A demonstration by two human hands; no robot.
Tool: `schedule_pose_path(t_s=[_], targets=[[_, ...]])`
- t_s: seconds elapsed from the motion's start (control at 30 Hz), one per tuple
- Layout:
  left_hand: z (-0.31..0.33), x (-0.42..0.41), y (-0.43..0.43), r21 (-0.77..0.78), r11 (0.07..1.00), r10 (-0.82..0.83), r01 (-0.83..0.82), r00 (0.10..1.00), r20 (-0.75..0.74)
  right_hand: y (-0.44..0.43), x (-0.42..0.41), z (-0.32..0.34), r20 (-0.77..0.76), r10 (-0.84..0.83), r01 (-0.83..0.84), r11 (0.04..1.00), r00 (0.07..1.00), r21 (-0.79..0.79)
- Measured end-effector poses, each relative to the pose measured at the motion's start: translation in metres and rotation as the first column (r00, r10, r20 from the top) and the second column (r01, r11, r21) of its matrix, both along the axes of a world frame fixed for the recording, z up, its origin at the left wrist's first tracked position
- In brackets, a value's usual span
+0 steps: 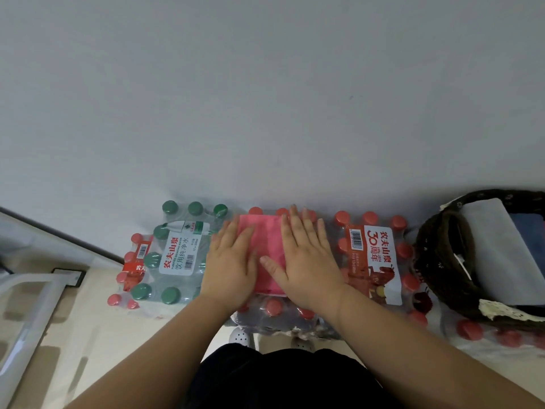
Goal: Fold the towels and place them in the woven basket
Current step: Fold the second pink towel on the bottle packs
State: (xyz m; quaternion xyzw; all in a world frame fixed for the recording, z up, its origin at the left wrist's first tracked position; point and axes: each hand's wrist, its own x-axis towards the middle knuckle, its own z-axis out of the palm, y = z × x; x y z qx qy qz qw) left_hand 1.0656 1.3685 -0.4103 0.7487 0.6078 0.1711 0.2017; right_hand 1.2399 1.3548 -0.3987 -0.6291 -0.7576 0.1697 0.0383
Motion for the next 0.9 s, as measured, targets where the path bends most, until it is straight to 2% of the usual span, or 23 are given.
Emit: schedule_pose_path(t_s=[0.07,0.17,0.3,0.37,0.5,0.67,0.9], targets=[[0.002,-0.011,0.004,-0.074,0.993,0.103,-0.095,0.989,0.105,0.004,-0.016,0.003,0.016,0.006,-0.007,1.0,1.0,0.027],[0.004,-0.019,0.019,-0.171,0.983,0.109,-0.074,0.973,0.205,0.011,-0.034,-0.003,0.042,-0.021,0.021,1.0,0.999,0.016],[0.006,-0.024,0.034,-0.227,0.972,-0.033,0.057,0.994,0.107,0.013,-0.036,-0.023,0.139,-0.086,0.089,0.996,0.987,-0.016],[0.004,-0.027,0.04,-0.275,0.958,-0.053,0.078,0.994,0.098,0.013,-0.036,-0.028,0.162,-0.089,0.091,0.996,0.983,-0.008],[0.001,-0.028,0.048,-0.36,0.933,0.063,0.017,0.976,0.21,0.015,-0.037,-0.028,0.175,-0.066,0.071,0.997,0.982,-0.027],[0.003,-0.016,0.055,-0.458,0.884,0.213,-0.098,0.955,0.206,0.017,-0.036,-0.029,0.178,-0.052,0.061,0.997,0.983,-0.049],[0.006,-0.017,0.054,-0.421,0.896,0.263,-0.14,0.931,0.252,0.012,-0.041,-0.02,0.217,-0.092,0.108,0.992,0.972,-0.063]])
